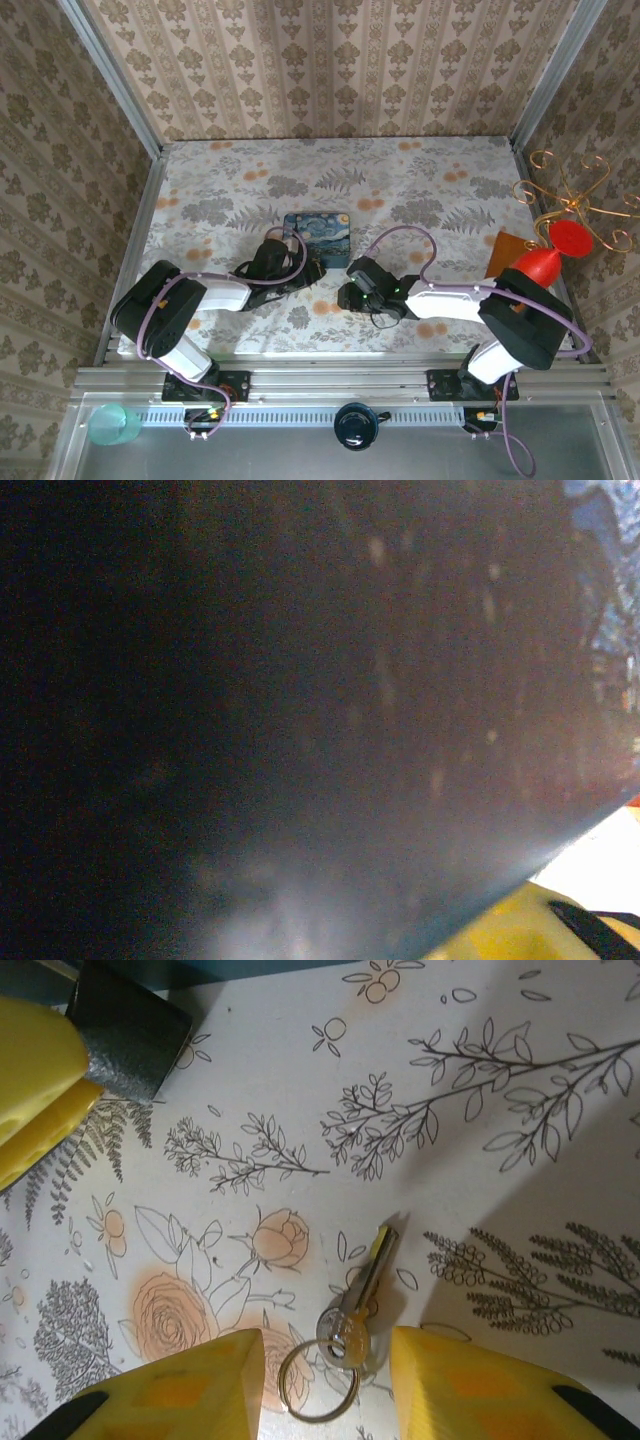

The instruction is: Unlock a padlock with a key

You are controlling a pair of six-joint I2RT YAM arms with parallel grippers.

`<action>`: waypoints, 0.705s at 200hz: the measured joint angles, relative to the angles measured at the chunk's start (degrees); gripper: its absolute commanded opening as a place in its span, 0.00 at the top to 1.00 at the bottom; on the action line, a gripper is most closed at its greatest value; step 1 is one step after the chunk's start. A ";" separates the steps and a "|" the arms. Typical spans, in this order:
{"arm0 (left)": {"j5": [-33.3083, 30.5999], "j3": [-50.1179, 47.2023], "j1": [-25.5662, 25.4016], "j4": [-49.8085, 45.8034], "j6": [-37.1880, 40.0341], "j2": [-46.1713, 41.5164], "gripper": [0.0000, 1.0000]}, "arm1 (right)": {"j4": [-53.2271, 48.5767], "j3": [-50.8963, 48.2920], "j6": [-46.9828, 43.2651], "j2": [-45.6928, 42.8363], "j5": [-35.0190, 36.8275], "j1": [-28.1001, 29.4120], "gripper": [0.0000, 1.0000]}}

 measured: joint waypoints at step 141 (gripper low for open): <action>-4.13 -4.46 0.07 -3.91 2.56 -8.55 0.59 | -6.71 8.00 -2.71 6.58 3.48 2.38 0.85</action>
